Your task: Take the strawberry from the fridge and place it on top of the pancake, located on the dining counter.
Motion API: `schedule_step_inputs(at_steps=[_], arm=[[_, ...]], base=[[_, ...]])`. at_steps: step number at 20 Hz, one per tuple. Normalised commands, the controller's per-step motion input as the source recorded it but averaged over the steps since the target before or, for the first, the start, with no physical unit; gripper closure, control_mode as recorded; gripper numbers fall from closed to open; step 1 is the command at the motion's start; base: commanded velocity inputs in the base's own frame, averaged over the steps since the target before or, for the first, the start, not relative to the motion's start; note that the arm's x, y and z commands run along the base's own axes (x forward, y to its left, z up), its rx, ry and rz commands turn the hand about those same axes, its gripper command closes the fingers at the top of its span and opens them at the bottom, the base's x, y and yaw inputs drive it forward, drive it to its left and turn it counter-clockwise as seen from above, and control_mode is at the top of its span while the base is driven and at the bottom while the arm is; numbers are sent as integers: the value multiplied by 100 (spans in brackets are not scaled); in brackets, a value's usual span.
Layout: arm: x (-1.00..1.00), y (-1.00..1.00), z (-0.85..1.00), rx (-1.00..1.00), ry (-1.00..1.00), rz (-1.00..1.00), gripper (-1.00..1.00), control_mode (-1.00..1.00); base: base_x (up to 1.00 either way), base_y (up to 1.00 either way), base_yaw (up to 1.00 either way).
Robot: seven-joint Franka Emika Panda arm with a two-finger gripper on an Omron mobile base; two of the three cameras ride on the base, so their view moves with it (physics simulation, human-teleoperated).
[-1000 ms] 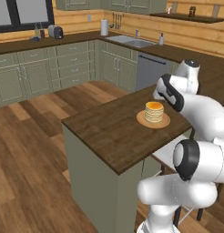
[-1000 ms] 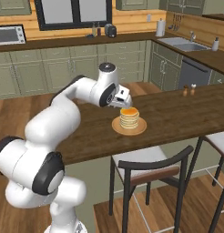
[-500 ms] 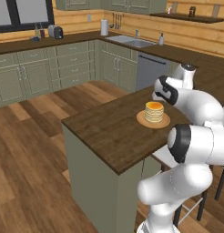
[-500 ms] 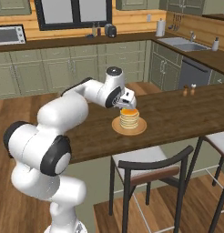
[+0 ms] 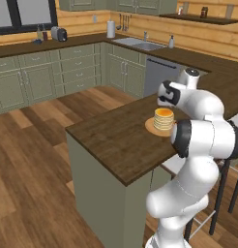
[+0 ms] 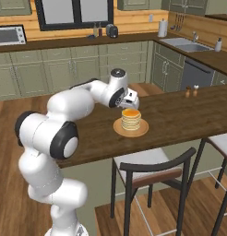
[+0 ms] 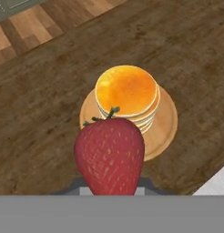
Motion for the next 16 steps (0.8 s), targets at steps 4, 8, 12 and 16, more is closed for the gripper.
schedule_step_inputs(at_steps=[4, 8, 12, 16], arm=[[48, -8, -16, 0, 0, 0, 100, -100], [41, -19, -24, 0, 0, 0, 100, -100], [42, -20, -25, 0, 0, 0, 100, -100], [31, -5, -29, 0, 0, 0, 100, -100]], base=[[0, 0, 0], [0, 0, 0], [0, 0, 0], [0, 0, 0]])
